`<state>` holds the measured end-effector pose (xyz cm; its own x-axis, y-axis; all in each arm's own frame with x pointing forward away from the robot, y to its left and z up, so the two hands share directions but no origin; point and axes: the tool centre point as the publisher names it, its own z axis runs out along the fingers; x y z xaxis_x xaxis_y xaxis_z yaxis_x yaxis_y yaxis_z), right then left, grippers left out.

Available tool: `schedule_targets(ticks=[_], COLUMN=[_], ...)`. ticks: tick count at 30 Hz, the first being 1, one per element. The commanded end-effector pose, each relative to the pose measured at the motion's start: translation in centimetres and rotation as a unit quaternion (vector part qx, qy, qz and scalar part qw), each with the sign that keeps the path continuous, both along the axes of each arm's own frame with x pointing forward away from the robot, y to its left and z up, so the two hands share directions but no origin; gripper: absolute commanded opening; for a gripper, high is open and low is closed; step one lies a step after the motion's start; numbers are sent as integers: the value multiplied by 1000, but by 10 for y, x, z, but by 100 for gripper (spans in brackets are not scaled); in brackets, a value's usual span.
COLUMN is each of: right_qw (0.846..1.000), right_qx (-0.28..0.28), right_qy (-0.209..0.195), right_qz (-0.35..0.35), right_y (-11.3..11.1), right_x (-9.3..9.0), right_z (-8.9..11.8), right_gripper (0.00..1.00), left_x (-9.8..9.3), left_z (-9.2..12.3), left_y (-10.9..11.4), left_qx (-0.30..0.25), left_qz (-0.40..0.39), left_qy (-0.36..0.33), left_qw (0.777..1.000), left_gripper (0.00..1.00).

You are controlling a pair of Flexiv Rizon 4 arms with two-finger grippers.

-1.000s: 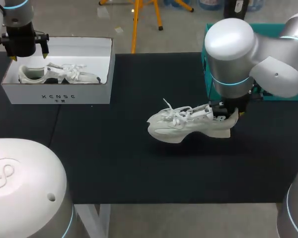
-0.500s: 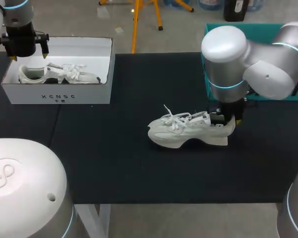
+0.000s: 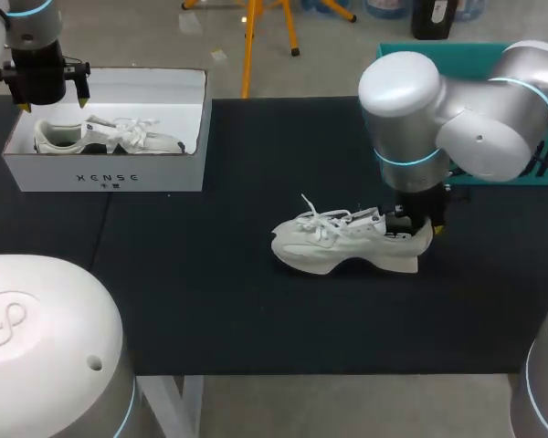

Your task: Take the shoe out of the shoebox, open the shoe tongue, remove and reinsert the insole, then place the shoe into the shoebox

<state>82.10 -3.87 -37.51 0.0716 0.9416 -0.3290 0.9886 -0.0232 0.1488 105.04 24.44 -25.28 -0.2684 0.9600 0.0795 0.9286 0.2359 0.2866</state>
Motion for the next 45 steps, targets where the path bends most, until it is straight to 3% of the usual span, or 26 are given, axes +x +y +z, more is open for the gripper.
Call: schedule_targets(ticks=[1,3,4,5,6,9,18,21,39,41,42,43,44,45], right_qw=[1000,1000,1000,1000,1000,1000,997,984,984,965,947,920,912,875], right_qx=[-15,-17,-19,-17,-21,-13,59,113,113,106,137,145,138,155], right_qy=[4,4,4,-1,-5,-10,-38,-1,-1,12,-19,-18,-25,-33], right_qz=[0,-2,-4,-8,-12,-9,34,141,141,238,291,363,386,458], right_y=[12,13,13,13,12,12,13,18,18,5,-4,-9,-18,-24], right_x=[-2,-3,-3,-3,-3,-4,-9,-8,-8,0,1,2,5,5], right_z=[-8,-9,-9,-7,-4,6,70,92,92,98,102,106,109,112], right_gripper=[0,0,12,48,100,100,100,100,100,100,100,100,100,100], left_x=[1,1,1,1,1,1,1,1,1,1,1,1,1,1], left_z=[0,0,0,0,0,0,0,0,0,0,0,0,0,0], left_y=[0,0,0,0,0,0,0,0,0,0,0,0,0,0], left_qx=[1,1,1,1,1,1,1,1,1,1,1,1,1,1], left_qz=[1,1,1,1,1,1,1,1,1,1,1,1,1,1], left_qy=[1,1,1,1,1,1,1,1,1,1,1,1,1,1], left_qw=[1000,1000,1000,1000,1000,1000,1000,1000,1000,1000,1000,1000,1000,1000], left_gripper=[100,100,100,100,100,100,100,100,100,100,100,100,100,100])
